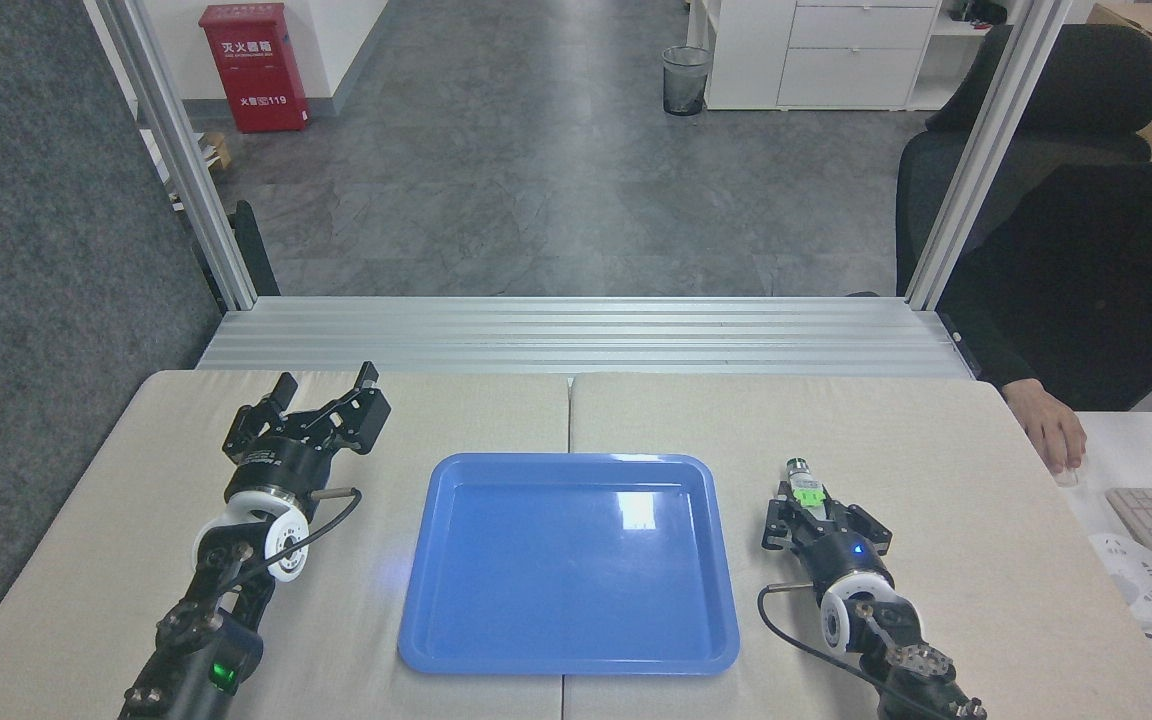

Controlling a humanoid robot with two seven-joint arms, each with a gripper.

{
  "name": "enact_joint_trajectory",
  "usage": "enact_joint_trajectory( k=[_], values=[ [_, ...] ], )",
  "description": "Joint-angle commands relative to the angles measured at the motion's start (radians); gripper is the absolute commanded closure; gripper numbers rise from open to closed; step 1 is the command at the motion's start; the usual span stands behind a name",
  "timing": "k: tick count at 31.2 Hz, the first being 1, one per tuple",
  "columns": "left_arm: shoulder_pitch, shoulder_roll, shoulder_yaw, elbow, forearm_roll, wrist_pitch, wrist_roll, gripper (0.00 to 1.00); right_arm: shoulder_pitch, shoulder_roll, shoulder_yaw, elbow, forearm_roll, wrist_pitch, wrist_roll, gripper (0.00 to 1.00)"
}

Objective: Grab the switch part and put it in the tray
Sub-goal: 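Lift the switch part with the right gripper and carry it over the tray, then lower the switch part into the tray and open the right gripper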

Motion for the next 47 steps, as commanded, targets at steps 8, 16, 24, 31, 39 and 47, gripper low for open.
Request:
enact_joint_trajectory(
  k=[8, 16, 24, 31, 39, 47],
  values=[
    [0.0, 0.0, 0.001, 0.0, 0.0, 0.0, 0.001, 0.0, -0.069, 0.024, -0.151, -0.452, -0.012, 0.003, 0.14, 1.0],
    [0.0, 0.0, 0.001, 0.0, 0.0, 0.001, 0.001, 0.0, -0.049, 0.125, 0.078, -0.507, -0.009, 0.005, 0.168, 1.0],
    [0.0, 0.0, 0.001, -0.002, 0.0, 0.001, 0.001, 0.0, 0.037, 0.151, 0.3, -0.483, 0.0, 0.003, 0.17, 1.0],
    [0.0, 0.0, 0.001, -0.002, 0.0, 0.001, 0.001, 0.0, 0.083, 0.156, 0.38, -0.449, 0.02, 0.012, 0.17, 1.0],
    [0.0, 0.0, 0.001, 0.0, 0.0, 0.0, 0.001, 0.0, 0.112, 0.148, 0.375, -0.426, 0.06, 0.055, 0.17, 1.0],
    [0.0, 0.0, 0.001, 0.0, 0.0, 0.0, 0.001, 0.0, 0.125, 0.146, 0.371, -0.426, 0.103, 0.127, 0.171, 1.0]
  ],
)
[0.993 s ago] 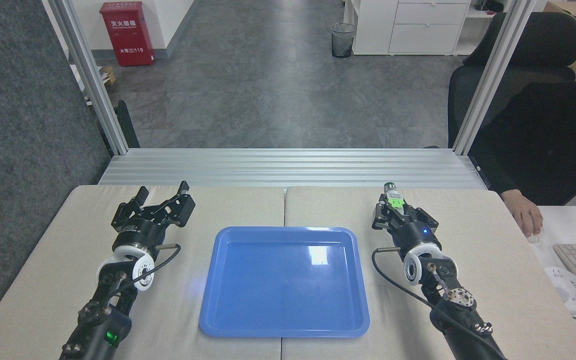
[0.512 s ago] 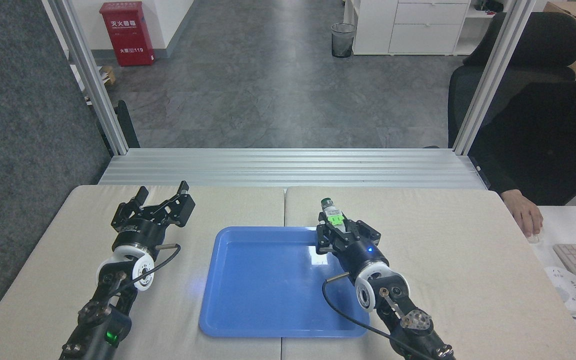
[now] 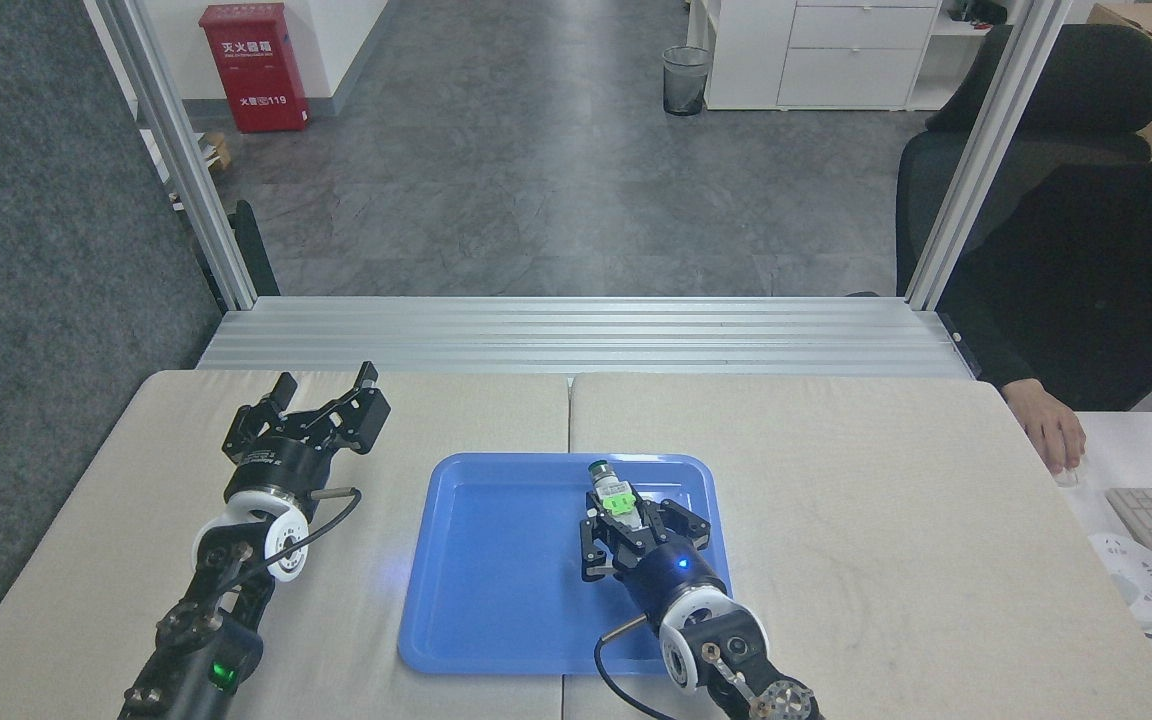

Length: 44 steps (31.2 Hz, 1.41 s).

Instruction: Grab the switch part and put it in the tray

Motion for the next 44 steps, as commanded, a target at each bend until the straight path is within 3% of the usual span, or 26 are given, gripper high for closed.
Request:
enact_joint_trajectory(
  k=[1, 11, 13, 15, 16, 17, 18, 20, 27, 34, 37, 44],
  values=[
    [0.0, 0.0, 0.0, 0.0, 0.0, -0.001, 0.001, 0.0, 0.026, 0.018, 0.089, -0.014, 0.04, 0.035, 0.0, 1.0],
    [0.0, 0.0, 0.0, 0.0, 0.0, -0.001, 0.001, 0.0, 0.044, 0.016, 0.083, -0.005, 0.039, 0.038, 0.065, 1.0],
    [-0.002, 0.0, 0.0, 0.0, 0.0, -0.001, 0.001, 0.0, 0.046, 0.016, 0.083, -0.005, 0.039, 0.038, 0.068, 0.92],
    [-0.002, 0.0, 0.0, 0.0, 0.0, -0.001, 0.001, 0.0, 0.046, 0.015, 0.081, -0.005, 0.039, 0.038, 0.085, 0.74],
    [0.0, 0.0, -0.001, 0.0, 0.0, -0.001, 0.001, 0.0, 0.043, 0.013, 0.08, -0.005, 0.039, 0.04, 0.101, 0.54],
    [0.0, 0.0, 0.0, 0.0, 0.0, -0.001, 0.001, 0.0, 0.04, 0.012, 0.08, -0.005, 0.037, 0.04, 0.112, 0.22],
    [0.0, 0.0, 0.0, 0.0, 0.0, -0.001, 0.001, 0.0, 0.04, 0.012, 0.078, -0.005, 0.034, 0.04, 0.112, 0.0],
    [-0.002, 0.0, 0.0, 0.0, 0.0, -0.001, 0.001, 0.0, 0.03, 0.01, 0.066, -0.005, 0.033, 0.04, 0.112, 0.0],
    [0.0, 0.0, 0.0, 0.0, 0.0, -0.001, 0.001, 0.0, -0.065, 0.055, -0.161, -0.005, 0.023, 0.032, 0.111, 0.0],
    [0.0, 0.0, -0.001, 0.0, 0.0, -0.001, 0.001, 0.0, -0.187, 0.041, -0.29, -0.011, 0.019, -0.008, 0.111, 0.0],
    [0.0, 0.0, -0.001, 0.0, 0.0, -0.001, 0.001, 0.0, -0.209, -0.007, -0.295, -0.011, 0.017, -0.055, 0.111, 0.0],
    [0.0, 0.0, 0.0, 0.0, 0.0, -0.001, 0.001, 0.0, -0.191, -0.186, -0.347, -0.026, 0.014, -0.085, 0.094, 0.0]
  ],
)
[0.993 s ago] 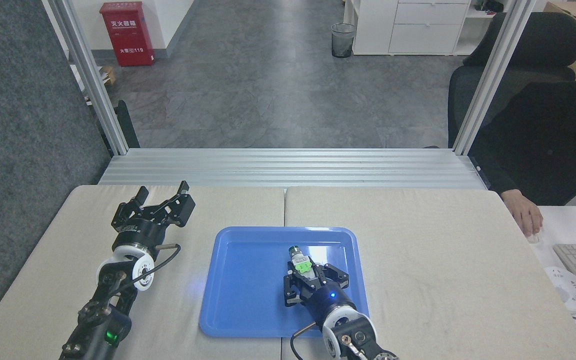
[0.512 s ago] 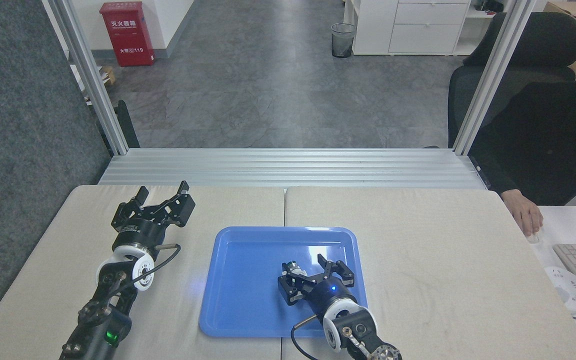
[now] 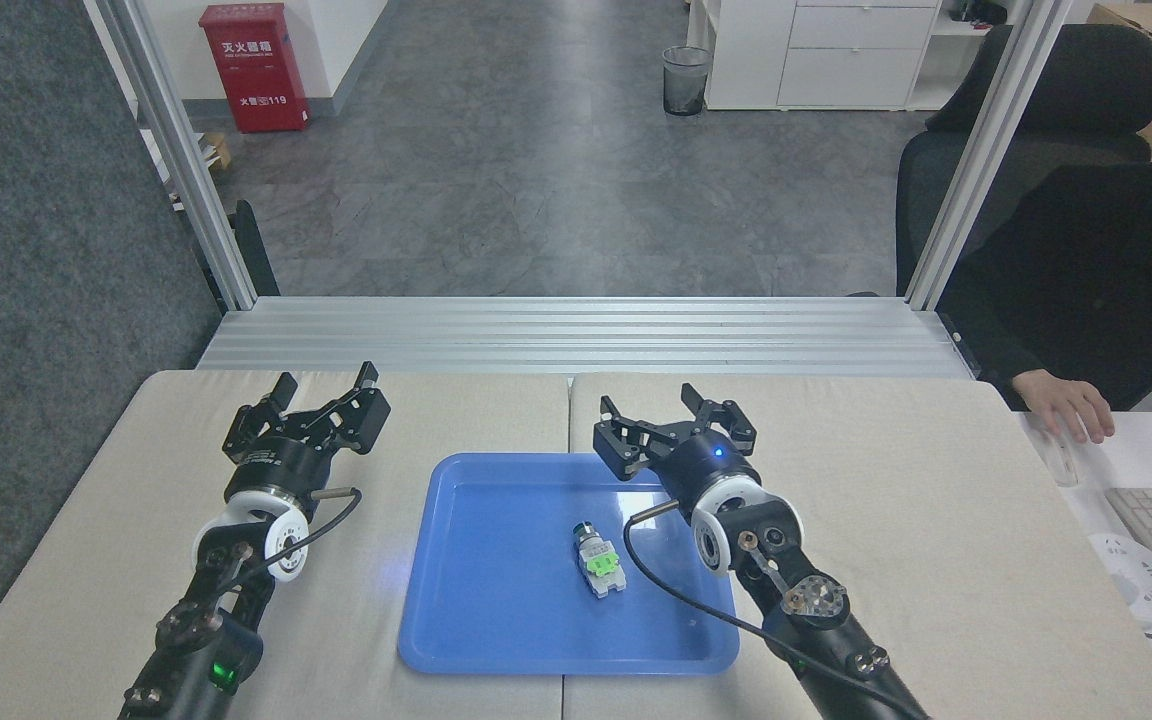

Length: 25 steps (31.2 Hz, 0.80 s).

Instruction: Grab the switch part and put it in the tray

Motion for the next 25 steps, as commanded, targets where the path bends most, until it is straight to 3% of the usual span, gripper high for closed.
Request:
enact_joint_trajectory(
  k=[1, 9, 25],
  values=[
    [0.0, 0.0, 0.0, 0.0, 0.0, 0.0, 0.001, 0.0, -0.019, -0.188, -0.2, -0.017, -0.005, -0.028, -0.02, 0.0],
    [0.0, 0.0, 0.0, 0.0, 0.0, 0.0, 0.001, 0.0, 0.057, -0.203, -0.372, -0.018, -0.008, -0.182, -0.027, 0.0],
    [0.0, 0.0, 0.0, 0.0, 0.0, 0.0, 0.001, 0.0, 0.06, -0.21, -0.358, -0.021, -0.002, -0.187, -0.026, 0.0]
  ],
)
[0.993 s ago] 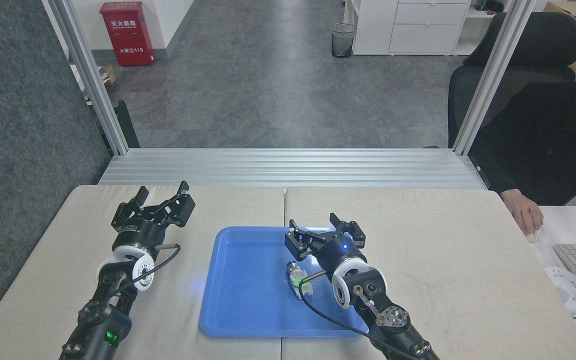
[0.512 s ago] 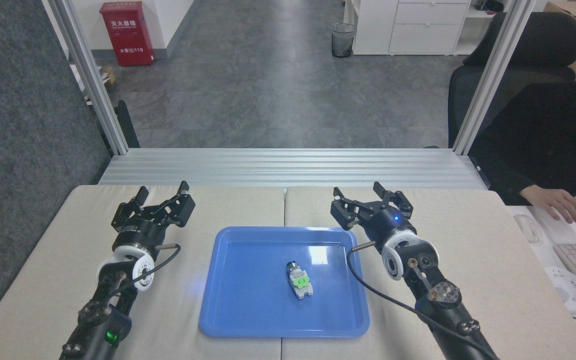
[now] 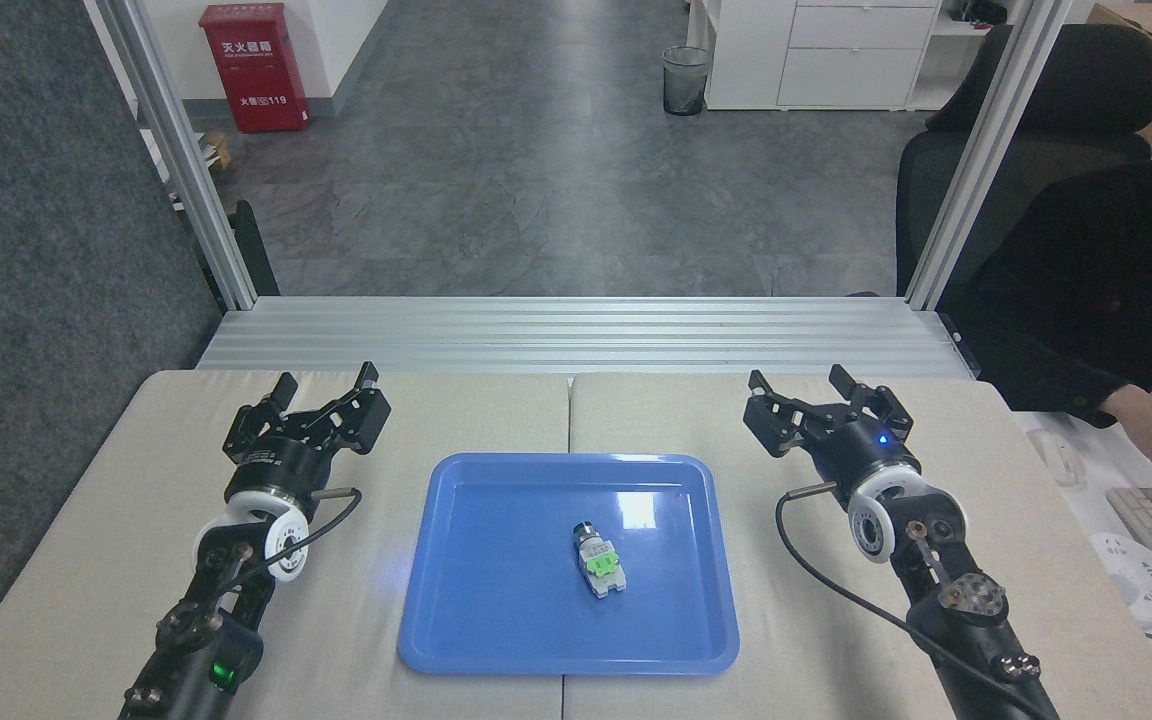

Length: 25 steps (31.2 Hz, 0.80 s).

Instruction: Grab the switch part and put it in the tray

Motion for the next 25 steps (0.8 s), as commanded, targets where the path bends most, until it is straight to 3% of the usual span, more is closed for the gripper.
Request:
enact_joint_trajectory(
  k=[1, 7, 25],
  values=[
    [0.0, 0.0, 0.0, 0.0, 0.0, 0.001, 0.001, 0.0, 0.001, -0.051, -0.093, -0.007, 0.008, -0.002, 0.0, 0.0],
    [0.0, 0.0, 0.0, 0.0, 0.0, 0.001, 0.001, 0.0, 0.002, -0.053, -0.027, -0.028, 0.013, -0.001, 0.0, 0.0],
    [0.0, 0.0, -0.001, 0.0, 0.0, 0.001, 0.001, 0.0, 0.036, -0.09, -0.037, -0.016, 0.017, 0.016, -0.069, 0.0]
  ],
)
